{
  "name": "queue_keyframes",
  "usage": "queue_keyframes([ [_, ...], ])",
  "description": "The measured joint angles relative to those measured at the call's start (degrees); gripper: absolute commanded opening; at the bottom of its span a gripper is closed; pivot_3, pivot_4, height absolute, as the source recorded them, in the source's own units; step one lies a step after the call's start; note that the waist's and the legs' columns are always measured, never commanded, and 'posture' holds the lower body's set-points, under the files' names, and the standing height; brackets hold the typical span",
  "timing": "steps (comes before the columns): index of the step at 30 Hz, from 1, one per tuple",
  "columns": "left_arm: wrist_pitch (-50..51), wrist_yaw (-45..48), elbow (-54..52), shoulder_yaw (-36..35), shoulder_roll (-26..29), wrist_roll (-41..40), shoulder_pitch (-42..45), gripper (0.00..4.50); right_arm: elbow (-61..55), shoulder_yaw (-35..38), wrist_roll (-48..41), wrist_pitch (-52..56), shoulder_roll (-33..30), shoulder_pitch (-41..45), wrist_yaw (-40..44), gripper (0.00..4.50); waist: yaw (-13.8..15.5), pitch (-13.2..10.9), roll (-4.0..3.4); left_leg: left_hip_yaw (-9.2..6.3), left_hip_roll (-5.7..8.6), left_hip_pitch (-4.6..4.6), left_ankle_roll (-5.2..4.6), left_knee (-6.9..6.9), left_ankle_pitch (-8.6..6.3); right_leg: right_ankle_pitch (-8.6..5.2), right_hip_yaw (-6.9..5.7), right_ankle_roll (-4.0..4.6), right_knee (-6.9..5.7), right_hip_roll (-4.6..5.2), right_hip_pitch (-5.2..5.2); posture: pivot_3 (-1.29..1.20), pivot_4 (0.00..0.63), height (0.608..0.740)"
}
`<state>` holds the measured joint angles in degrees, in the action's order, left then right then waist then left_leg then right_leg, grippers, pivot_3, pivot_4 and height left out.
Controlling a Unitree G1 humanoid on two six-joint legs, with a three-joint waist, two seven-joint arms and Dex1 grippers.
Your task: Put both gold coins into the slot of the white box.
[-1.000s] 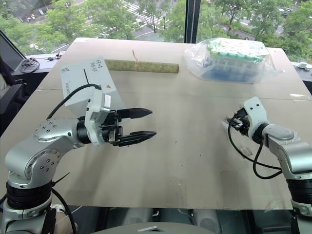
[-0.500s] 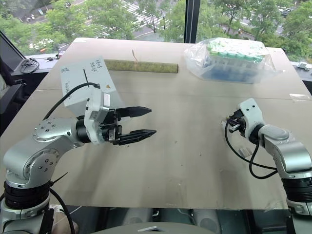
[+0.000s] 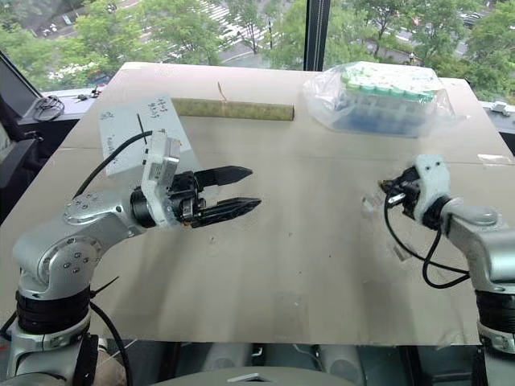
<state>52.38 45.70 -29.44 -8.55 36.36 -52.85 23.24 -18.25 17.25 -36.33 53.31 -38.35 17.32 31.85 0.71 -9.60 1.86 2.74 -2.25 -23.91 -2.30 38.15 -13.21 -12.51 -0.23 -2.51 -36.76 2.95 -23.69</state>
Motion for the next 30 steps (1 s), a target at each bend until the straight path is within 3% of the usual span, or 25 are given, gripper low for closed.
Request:
queue_keyframes([
  [5,6.2,-2.6,5.0,0.0,-2.5,-10.4,7.2,3.55,-11.7,6.9,-25.6,8.3,0.3,3.9,0.2,0.07,-0.1,0.0,-0.01,-0.09,-0.02,0.03,0.00,-0.05,0.00,-0.01,-0.06,-0.01,0.00,-0.08,0.02,0.00,0.150,0.740],
  [11,9.0,-2.0,12.2,1.3,-5.1,-14.6,14.8,3.55,-16.4,4.2,-42.2,10.0,-1.4,8.0,-7.5,0.07,-0.1,0.0,-0.01,0.00,0.05,0.02,0.00,-0.04,0.00,-0.01,-0.01,0.02,0.02,-0.05,0.02,0.00,0.150,0.740],
  [15,10.2,0.2,13.8,2.4,-5.2,-15.1,16.4,1.85,-17.0,2.2,-46.9,8.5,-3.5,9.3,-11.8,0.00,0.0,0.0,-0.01,0.00,0.04,-0.01,0.00,-0.06,0.00,-0.01,0.00,0.03,0.04,-0.05,0.00,0.00,0.150,0.740],
  [30,10.8,4.0,14.8,4.6,-5.2,-14.7,17.4,1.85,-19.2,-4.3,-52.2,1.9,-5.8,10.3,-15.1,0.00,0.0,0.0,-0.01,-0.01,-0.01,-0.02,0.00,-0.05,0.00,-0.01,0.01,0.03,0.05,-0.02,-0.01,0.00,0.150,0.740],
])
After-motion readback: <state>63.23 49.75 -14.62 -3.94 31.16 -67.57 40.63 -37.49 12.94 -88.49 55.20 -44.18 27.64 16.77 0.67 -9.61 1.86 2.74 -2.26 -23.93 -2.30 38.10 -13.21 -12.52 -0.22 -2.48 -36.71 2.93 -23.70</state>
